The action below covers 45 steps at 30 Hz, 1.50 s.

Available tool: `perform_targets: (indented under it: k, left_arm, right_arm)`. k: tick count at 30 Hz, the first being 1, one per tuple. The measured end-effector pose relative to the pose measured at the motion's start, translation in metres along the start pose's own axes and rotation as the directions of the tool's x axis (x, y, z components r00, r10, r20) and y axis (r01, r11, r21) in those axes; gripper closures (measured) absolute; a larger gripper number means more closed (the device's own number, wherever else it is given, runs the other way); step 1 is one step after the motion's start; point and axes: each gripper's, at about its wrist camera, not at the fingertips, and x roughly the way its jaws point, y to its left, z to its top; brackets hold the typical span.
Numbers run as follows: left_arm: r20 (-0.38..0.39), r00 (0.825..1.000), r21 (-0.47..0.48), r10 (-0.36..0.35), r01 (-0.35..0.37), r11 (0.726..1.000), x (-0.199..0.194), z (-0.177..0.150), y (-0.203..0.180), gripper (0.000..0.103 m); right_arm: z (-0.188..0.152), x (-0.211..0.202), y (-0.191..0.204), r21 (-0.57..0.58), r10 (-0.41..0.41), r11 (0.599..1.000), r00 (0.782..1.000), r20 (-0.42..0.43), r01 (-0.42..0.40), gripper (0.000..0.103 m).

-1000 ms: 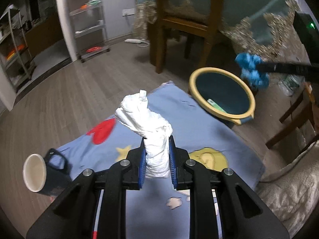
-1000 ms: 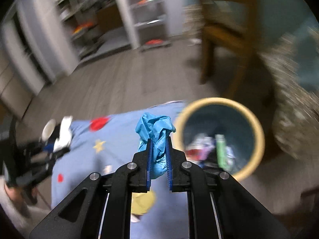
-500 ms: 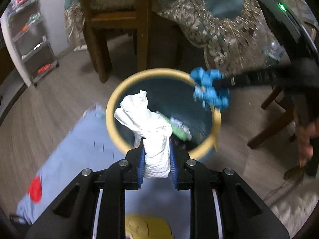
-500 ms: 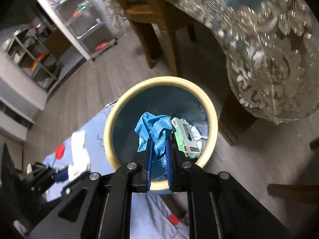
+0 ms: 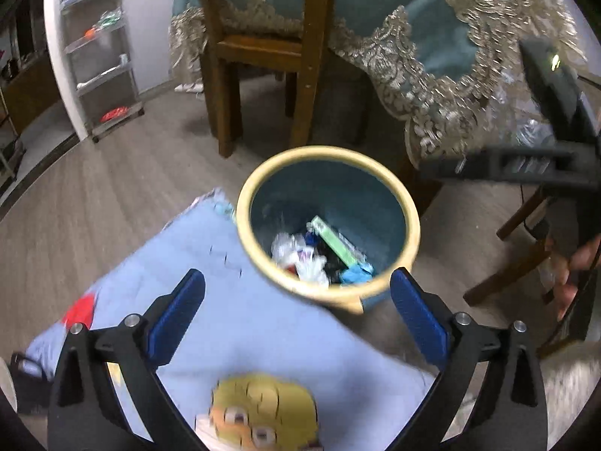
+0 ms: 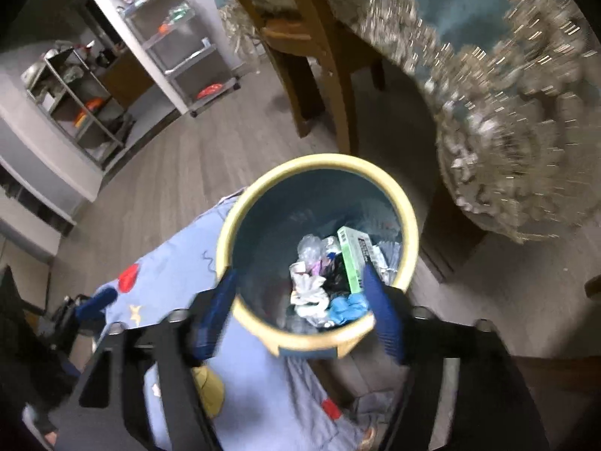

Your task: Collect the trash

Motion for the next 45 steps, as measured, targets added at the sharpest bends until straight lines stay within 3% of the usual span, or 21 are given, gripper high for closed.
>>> perform_targets:
  k: [2,5,8,10,14,25,45]
  left_arm:
    - [-0.005,1.0,-0.002,0.026,-0.026,1.0,-0.015,-0.011,-0.001,0.006]
    - [0.011,0.996,-0.017,0.085,-0.085,0.996,-0.037,-0.024,-0.002,0.006]
    - [0.047,0.996,-0.042,0.076,-0.074,0.996,-0.053,-0.026,-0.004,0.006]
    - [0.074,0.996,-0.038,0.052,-0.05,0.998,-0.061,-0.025,-0.007,0.006]
    - [0.097,0.994,0.019,0.051,-0.053,0.998,-0.067,-0.025,-0.018,0.006]
    - [0.097,0.993,-0.008,0.067,-0.067,0.998,-0.07,-0.026,-0.011,0.006]
    - [0.107,0.992,0.033,0.072,-0.076,0.997,-0.072,-0.025,-0.018,0.006]
  right_arm:
    - [-0.005,-0.021,0.004,0.02,-0.008,1.0,0.999,0.037,0.007,0.006]
    - [-0.025,-0.053,0.012,0.036,-0.032,0.999,0.994,0.108,0.029,0.005]
    - [-0.052,-0.073,0.021,0.008,-0.109,0.994,0.986,0.128,0.109,0.005]
    - [-0.067,-0.085,0.028,-0.002,-0.173,0.984,0.972,0.159,0.175,0.005]
    - [-0.075,-0.11,0.035,0.002,-0.211,0.976,0.935,0.285,0.22,0.005]
    - [-0.07,-0.091,0.044,-0.03,-0.201,0.976,0.949,0.243,0.214,0.005]
    - [-0.072,-0.088,0.053,-0.039,-0.192,0.977,0.951,0.242,0.208,0.005]
